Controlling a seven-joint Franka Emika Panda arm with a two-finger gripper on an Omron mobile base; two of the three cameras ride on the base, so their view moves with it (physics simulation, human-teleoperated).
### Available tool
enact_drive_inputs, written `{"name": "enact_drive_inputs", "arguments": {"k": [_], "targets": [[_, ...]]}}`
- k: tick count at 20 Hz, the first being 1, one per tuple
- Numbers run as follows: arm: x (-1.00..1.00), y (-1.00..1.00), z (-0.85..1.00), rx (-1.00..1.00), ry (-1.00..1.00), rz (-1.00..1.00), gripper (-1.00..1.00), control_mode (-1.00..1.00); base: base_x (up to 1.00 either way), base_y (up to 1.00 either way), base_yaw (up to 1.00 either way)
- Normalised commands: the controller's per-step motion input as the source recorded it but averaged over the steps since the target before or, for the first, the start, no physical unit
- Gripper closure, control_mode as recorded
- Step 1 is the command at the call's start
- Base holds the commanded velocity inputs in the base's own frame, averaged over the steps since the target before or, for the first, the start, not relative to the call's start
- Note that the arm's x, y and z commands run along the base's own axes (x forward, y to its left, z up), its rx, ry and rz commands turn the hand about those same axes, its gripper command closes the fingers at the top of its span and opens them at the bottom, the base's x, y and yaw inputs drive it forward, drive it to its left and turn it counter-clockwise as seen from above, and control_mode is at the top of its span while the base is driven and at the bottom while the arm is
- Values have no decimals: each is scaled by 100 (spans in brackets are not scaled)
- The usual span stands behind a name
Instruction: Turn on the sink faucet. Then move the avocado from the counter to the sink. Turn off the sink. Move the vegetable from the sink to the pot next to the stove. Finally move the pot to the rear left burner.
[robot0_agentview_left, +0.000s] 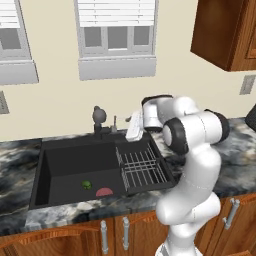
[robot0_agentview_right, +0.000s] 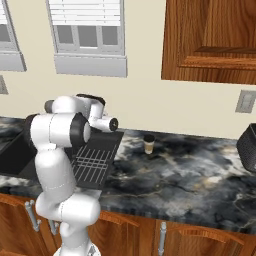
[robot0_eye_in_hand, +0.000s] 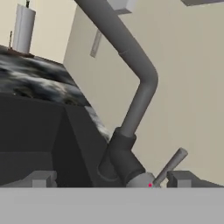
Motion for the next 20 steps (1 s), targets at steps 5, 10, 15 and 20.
{"name": "enact_drive_inputs", "arguments": {"k": [5, 10, 15, 20], "targets": [[-60, 0, 42, 0, -6, -8, -100, -100, 0, 0, 0], [-66, 0, 41, 0, -5, -7, -100, -100, 0, 0, 0], [-70, 0, 38, 0, -3, -6, -100, -100, 0, 0, 0], [-75, 0, 36, 0, -1, -6, -100, -100, 0, 0, 0]]}}
